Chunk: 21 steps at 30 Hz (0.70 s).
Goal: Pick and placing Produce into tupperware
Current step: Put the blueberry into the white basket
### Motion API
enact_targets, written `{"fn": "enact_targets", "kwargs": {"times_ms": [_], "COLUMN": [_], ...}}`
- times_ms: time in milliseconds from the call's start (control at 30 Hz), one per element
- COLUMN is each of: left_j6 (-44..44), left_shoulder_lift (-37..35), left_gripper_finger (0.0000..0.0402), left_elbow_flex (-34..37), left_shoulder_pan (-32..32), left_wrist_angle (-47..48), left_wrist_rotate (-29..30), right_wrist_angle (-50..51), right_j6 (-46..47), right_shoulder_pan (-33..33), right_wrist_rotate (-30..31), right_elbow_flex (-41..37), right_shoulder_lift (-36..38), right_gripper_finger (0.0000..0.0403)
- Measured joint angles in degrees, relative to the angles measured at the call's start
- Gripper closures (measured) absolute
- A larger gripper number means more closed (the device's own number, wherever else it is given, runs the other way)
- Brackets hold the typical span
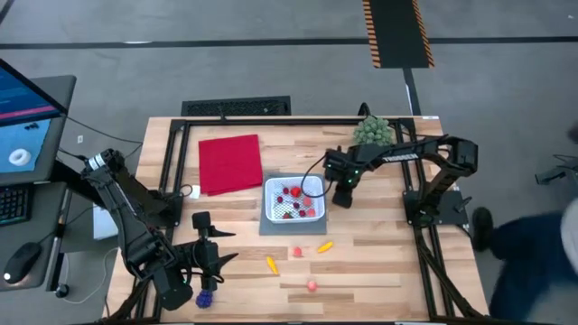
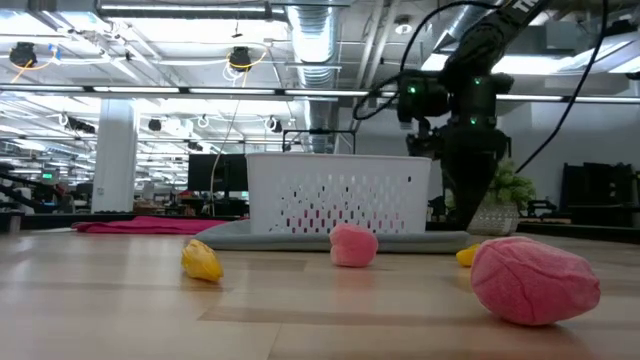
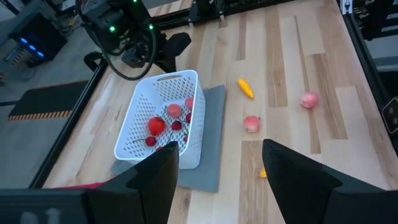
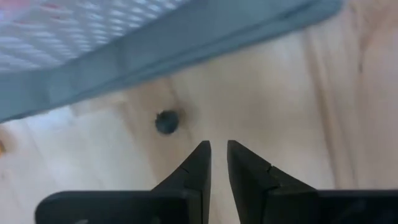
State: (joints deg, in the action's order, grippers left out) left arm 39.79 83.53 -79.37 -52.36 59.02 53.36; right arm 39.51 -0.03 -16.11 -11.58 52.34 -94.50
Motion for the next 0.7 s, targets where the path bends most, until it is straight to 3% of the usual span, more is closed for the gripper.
{"fn": "enact_targets", "kwargs": {"times_ms": [267, 600, 700], "left_j6": [0.1, 0.4, 0.4], "left_shoulder_lift": [0.0, 0.0, 0.0], "left_gripper_finger": [0.0178, 0.0178, 0.0178], "left_elbow_flex": [0.0, 0.0, 0.0], "left_shoulder_pan": [0.0, 0.0, 0.0], "left_wrist_angle": [0.0, 0.0, -0.1], "left_wrist_rotate": [0.0, -0.5, -0.5], "right_wrist_angle": [1.9, 3.4, 3.9], "right_j6": [3.0, 8.3, 8.8], "right_shoulder_pan": [0.8, 8.7, 10.2], "right_wrist_rotate": [-3.8, -1.6, 1.5], "right_elbow_flex": [1.1, 0.1, -0.5], "right_shoulder_lift": [0.0, -0.4, -0.4], "right_gripper_finger": [0.031, 0.0166, 0.0143]}}
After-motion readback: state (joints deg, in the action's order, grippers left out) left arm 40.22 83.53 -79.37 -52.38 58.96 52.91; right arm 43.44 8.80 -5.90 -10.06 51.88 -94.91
